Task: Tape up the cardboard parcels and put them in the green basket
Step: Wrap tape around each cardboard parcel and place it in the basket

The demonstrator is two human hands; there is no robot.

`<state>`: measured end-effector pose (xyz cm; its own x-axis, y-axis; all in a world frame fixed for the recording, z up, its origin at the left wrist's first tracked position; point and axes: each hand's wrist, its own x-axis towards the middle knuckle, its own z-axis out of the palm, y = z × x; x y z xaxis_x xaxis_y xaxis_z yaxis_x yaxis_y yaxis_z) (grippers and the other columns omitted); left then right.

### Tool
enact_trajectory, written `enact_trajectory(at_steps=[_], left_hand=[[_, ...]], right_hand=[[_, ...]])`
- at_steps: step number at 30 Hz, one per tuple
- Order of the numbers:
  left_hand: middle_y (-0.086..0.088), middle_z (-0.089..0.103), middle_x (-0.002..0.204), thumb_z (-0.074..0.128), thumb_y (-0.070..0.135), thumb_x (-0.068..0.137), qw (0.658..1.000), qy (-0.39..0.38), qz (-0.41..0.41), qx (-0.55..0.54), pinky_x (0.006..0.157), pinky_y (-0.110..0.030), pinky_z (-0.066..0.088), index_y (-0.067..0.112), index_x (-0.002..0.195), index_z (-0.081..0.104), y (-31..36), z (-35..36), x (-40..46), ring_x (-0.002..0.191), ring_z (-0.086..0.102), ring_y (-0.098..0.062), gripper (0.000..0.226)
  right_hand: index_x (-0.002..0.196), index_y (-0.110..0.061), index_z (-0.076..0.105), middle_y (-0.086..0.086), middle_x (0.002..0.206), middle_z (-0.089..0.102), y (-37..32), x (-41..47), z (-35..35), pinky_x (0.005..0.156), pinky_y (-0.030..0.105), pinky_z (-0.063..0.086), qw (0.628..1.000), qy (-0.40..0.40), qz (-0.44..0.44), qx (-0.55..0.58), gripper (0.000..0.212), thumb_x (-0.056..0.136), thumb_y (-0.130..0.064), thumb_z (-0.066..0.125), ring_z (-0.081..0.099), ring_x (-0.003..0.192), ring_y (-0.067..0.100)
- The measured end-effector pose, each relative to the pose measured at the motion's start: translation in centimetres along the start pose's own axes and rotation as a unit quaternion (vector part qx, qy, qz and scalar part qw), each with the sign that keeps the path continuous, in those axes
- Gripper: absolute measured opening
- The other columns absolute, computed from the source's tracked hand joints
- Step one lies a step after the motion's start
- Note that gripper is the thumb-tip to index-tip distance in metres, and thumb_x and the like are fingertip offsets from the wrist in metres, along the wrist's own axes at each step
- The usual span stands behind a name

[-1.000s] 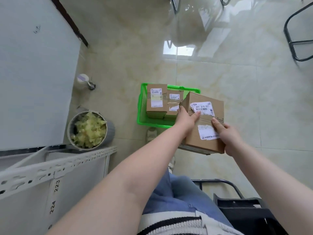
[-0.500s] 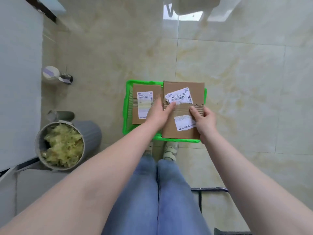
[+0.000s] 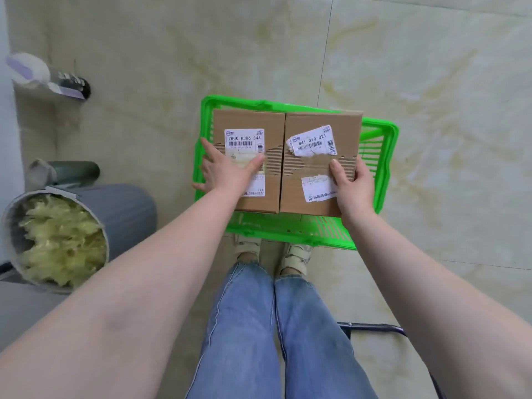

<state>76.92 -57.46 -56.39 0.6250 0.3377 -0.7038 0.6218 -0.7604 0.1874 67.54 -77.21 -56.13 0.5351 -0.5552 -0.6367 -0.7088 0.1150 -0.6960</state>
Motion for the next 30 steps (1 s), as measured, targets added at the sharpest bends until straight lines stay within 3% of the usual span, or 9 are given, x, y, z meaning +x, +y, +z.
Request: enact_trajectory(at_steps=[4,8,18,23,30], left_hand=[[-0.016,0.026,0.157,0.080,0.065,0.065,0.997,0.010,0.056,-0.044,0.112,-0.045,0.031,0.014,0.156,0.007,-0.2,0.4,0.9,0.142,0.034,-0.033,0.127],[-0.014,0.025,0.158,0.079,0.065,0.065,0.996,0.010,0.084,-0.032,0.112,-0.044,0.031,0.014,0.156,0.008,-0.1,0.3,1.3,0.142,0.034,-0.033,0.125],[-0.017,0.021,0.157,0.076,0.068,0.067,0.998,0.000,0.065,0.005,0.113,-0.048,0.027,0.015,0.155,0.005,0.4,-0.1,1.1,0.142,0.029,-0.037,0.124],[-0.015,0.016,0.161,0.073,0.073,0.065,0.999,0.018,0.035,0.030,0.112,-0.052,0.026,0.017,0.157,-0.004,0.6,0.0,0.4,0.146,0.023,-0.034,0.132],[-0.016,0.013,0.162,0.071,0.067,0.073,0.997,0.049,0.055,0.004,0.116,-0.047,0.022,0.006,0.155,-0.011,0.4,0.3,-1.1,0.148,0.018,-0.032,0.132]], right_hand=[[0.139,-0.016,0.048,-0.004,0.128,0.063,0.9,0.4,0.5,0.105,0.034,0.044,0.999,-0.011,-0.002,-0.030,0.053,0.091,-0.030,0.067,0.060,0.115,0.010],[0.142,-0.015,0.040,0.000,0.134,0.059,1.7,0.5,0.3,0.108,0.037,0.042,0.998,-0.031,-0.006,-0.058,0.073,0.082,-0.030,0.078,0.057,0.121,0.014],[0.146,-0.017,0.034,0.002,0.139,0.056,1.8,0.7,0.7,0.109,0.042,0.040,0.996,-0.025,0.012,-0.087,0.088,0.076,-0.040,0.081,0.053,0.127,0.021],[0.153,-0.017,0.021,0.002,0.148,0.045,1.5,0.6,0.4,0.109,0.029,0.034,0.990,-0.014,0.006,-0.139,0.100,0.076,-0.040,0.081,0.044,0.134,0.019],[0.153,-0.010,0.017,0.010,0.152,0.037,0.3,0.3,0.7,0.113,0.037,0.031,0.973,0.012,-0.006,-0.232,0.102,0.078,-0.041,0.079,0.035,0.140,0.025]])
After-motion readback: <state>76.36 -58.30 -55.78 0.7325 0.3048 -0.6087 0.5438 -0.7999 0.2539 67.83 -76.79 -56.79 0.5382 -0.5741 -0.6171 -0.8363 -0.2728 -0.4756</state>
